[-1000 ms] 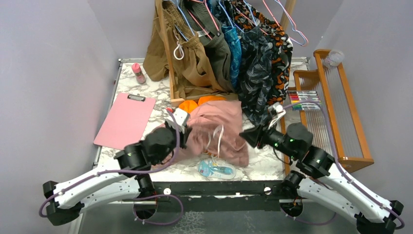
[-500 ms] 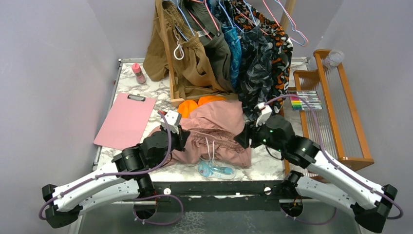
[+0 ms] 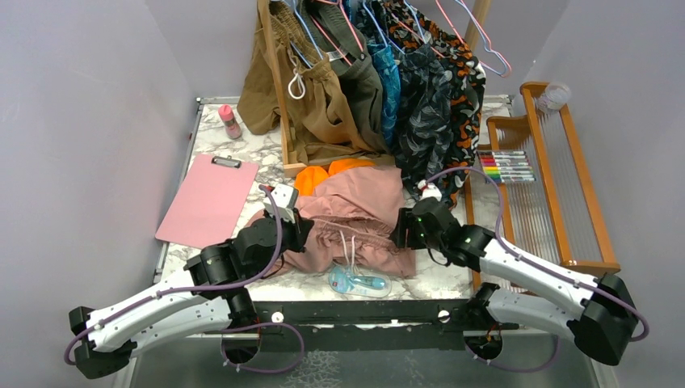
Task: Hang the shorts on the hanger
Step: Adjust the shorts at the center of the board.
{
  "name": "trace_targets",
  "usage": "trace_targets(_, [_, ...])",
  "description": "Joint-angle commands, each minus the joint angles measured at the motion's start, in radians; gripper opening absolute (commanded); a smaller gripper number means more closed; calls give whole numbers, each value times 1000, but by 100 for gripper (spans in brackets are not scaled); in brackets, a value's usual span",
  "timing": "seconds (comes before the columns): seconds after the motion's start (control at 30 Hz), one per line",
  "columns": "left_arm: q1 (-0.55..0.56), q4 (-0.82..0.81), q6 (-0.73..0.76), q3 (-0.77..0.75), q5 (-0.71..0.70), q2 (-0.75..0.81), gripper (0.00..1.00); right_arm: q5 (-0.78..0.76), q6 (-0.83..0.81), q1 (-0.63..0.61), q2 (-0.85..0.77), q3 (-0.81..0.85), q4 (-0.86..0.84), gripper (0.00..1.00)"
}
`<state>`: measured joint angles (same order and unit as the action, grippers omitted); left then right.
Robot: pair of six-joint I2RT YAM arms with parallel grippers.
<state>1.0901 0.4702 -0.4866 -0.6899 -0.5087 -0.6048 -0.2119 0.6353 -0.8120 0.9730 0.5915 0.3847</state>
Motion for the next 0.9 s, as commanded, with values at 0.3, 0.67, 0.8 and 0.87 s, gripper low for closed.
trace_targets(0.3, [1,32,-27,6,-4,24,0,47,39,67,117,-88,-208,52])
trace_targets(0.67, [1,35,83,-118,-29,44,0,71,-136,68,-47,119,-60,1])
trace_targets(0.8, [1,-6,284,-317,-47,25,0,-4,-319,68,-71,435,35,1])
trace_targets(0.87, [1,-55,410,-466,-22,-19,0,-16,-402,68,-30,647,78,1])
